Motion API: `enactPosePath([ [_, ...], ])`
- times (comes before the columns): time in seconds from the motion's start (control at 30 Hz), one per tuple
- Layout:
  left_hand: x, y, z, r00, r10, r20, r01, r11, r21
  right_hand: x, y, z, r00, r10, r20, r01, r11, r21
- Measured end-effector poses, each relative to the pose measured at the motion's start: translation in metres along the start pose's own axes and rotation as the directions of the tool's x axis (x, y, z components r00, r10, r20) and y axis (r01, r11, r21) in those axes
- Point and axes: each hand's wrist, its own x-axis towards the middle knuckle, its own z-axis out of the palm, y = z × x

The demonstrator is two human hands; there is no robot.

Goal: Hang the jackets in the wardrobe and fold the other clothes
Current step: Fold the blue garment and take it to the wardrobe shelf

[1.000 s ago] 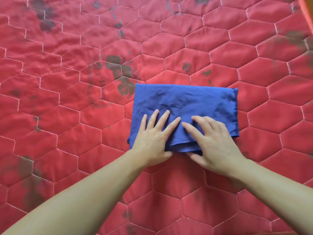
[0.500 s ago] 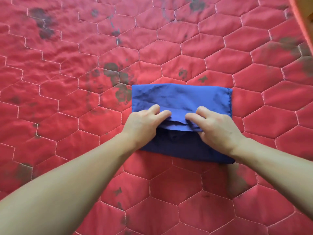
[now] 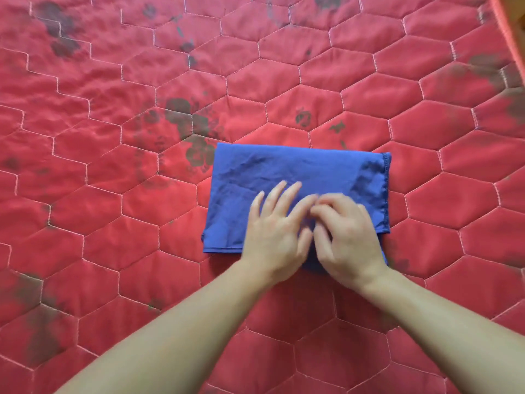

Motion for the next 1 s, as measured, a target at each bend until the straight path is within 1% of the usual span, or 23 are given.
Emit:
enactPosePath([
  [0.03, 0.006, 0.005, 0.009, 0.997, -0.070, 0.024, 0.070, 0.997, -0.015, 0.012, 0.001, 0.003, 0.997, 0.046, -0.055, -0.045, 0.999, 0.024],
  [0.07, 0.009, 0.007, 0.018, 0.990, -0.134, 0.047, 0.135, 0.991, -0.015, 0.024, 0.004, 0.008, 0.994, 0.069, -0.079, -0.067, 0.997, 0.028],
  [0.1, 0.012, 0.004, 0.027, 0.984, -0.168, 0.062, 0.168, 0.986, 0.012, 0.034, 0.009, 0.014, 0.995, 0.072, -0.074, -0.072, 0.997, 0.003],
  [0.13, 0.013, -0.001, 0.037, 0.984, -0.164, 0.070, 0.159, 0.985, 0.062, 0.041, 0.015, 0.020, 0.997, 0.064, -0.039, -0.065, 0.997, -0.044],
  [0.23, 0.009, -0.014, 0.053, 0.992, -0.082, 0.095, 0.063, 0.981, 0.185, 0.041, 0.040, 0.034, 0.992, 0.041, 0.120, -0.013, 0.975, -0.223],
  [0.33, 0.009, -0.016, 0.054, 0.991, -0.067, 0.116, 0.039, 0.974, 0.225, 0.023, 0.067, 0.034, 0.969, 0.153, 0.193, -0.080, 0.937, -0.341],
  [0.37, 0.009, -0.015, 0.052, 0.988, -0.072, 0.133, 0.040, 0.973, 0.226, 0.016, 0.074, 0.032, 0.961, 0.177, 0.214, -0.089, 0.926, -0.366],
  [0.47, 0.006, -0.015, 0.043, 0.983, -0.100, 0.153, 0.069, 0.978, 0.196, 0.014, 0.080, 0.021, 0.948, 0.183, 0.261, -0.061, 0.907, -0.416],
  [0.53, -0.003, -0.019, 0.034, 0.979, -0.132, 0.153, 0.106, 0.981, 0.164, 0.021, 0.069, 0.015, 0.955, 0.192, 0.228, -0.087, 0.912, -0.402],
  [0.6, -0.015, -0.027, 0.022, 0.971, -0.211, 0.115, 0.199, 0.974, 0.108, 0.023, 0.047, 0.013, 0.973, 0.125, 0.196, -0.052, 0.938, -0.343],
  [0.67, -0.020, -0.036, 0.006, 0.929, -0.368, 0.043, 0.367, 0.930, 0.025, 0.017, 0.017, 0.021, 0.982, 0.012, 0.187, 0.044, 0.954, -0.296],
  [0.7, -0.020, -0.041, -0.002, 0.894, -0.447, 0.008, 0.447, 0.894, -0.008, 0.013, 0.002, 0.029, 0.981, -0.010, 0.195, 0.065, 0.959, -0.275],
  [0.77, -0.015, -0.052, -0.019, 0.797, -0.603, -0.016, 0.601, 0.796, -0.073, 0.008, -0.016, 0.046, 0.978, 0.025, 0.207, 0.030, 0.966, -0.256],
  [0.83, -0.005, -0.062, -0.035, 0.662, -0.749, 0.030, 0.742, 0.650, -0.165, 0.006, -0.017, 0.062, 0.969, 0.105, 0.225, -0.034, 0.954, -0.299],
  [0.87, 0.000, -0.069, -0.041, 0.620, -0.782, 0.069, 0.775, 0.595, -0.213, 0.005, -0.013, 0.067, 0.963, 0.127, 0.237, -0.042, 0.942, -0.332],
  [0.93, 0.008, -0.078, -0.048, 0.588, -0.795, 0.150, 0.793, 0.530, -0.299, 0.001, -0.004, 0.073, 0.960, 0.125, 0.252, -0.024, 0.929, -0.368],
  [1.0, 0.014, -0.085, -0.052, 0.563, -0.797, 0.218, 0.809, 0.480, -0.338, 0.000, -0.002, 0.075, 0.961, 0.109, 0.254, -0.008, 0.929, -0.369],
])
